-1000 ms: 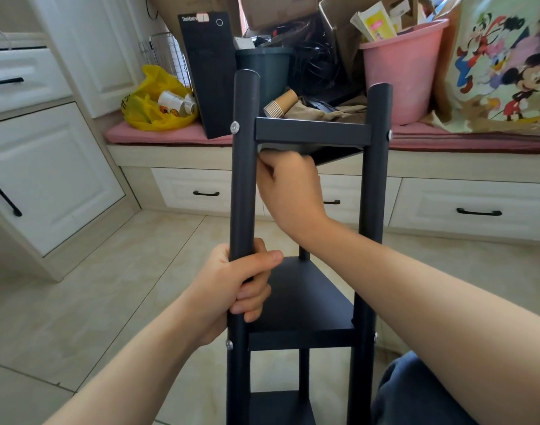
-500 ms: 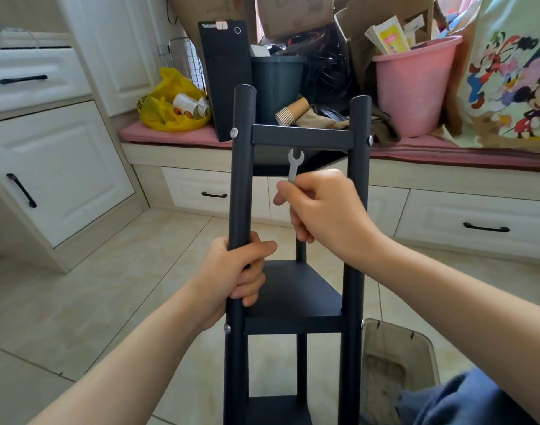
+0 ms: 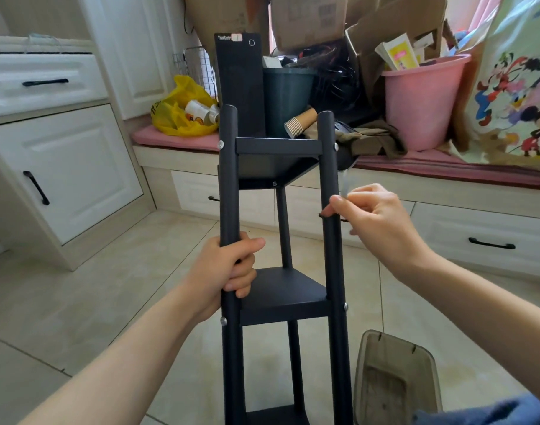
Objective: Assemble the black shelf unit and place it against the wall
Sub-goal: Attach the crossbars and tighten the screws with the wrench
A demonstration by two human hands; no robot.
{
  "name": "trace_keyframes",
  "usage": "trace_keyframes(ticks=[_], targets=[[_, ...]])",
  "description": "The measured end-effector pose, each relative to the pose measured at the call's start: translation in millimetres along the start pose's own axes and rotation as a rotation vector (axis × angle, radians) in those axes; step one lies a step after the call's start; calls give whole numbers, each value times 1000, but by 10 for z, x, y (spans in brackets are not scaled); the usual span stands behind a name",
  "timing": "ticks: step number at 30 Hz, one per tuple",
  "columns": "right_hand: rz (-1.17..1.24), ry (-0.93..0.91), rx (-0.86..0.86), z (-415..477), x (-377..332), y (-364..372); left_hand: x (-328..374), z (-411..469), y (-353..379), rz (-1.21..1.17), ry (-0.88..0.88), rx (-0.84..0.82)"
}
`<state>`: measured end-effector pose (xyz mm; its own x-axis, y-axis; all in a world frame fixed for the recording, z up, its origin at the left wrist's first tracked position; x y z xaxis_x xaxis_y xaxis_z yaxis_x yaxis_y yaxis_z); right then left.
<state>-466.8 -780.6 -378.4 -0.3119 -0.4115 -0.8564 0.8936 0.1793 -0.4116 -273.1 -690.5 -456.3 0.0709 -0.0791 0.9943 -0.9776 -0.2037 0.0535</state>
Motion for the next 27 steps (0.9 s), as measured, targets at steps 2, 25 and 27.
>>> trace_keyframes(ticks=[2,25,27], targets=[[82,46,-40,1,43,56,-6,1,8,5,-1,-7],[341,-45,88,-100,-156,-116,151,70,-59,156,178,321],[325,-73,86,-118,-203,-125,148,101,-64,166,183,325]])
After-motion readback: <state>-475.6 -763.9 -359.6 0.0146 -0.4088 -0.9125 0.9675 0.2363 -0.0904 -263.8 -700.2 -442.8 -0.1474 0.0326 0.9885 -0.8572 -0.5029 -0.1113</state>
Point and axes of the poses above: each hand's wrist, its own z-axis towards the middle knuckle, its own y-axis out of the palm, x = y × z, the point moved 10 cm from there along z, towards the middle knuckle, and after that the axes turned 1 degree about z, right-handed, at the moved point
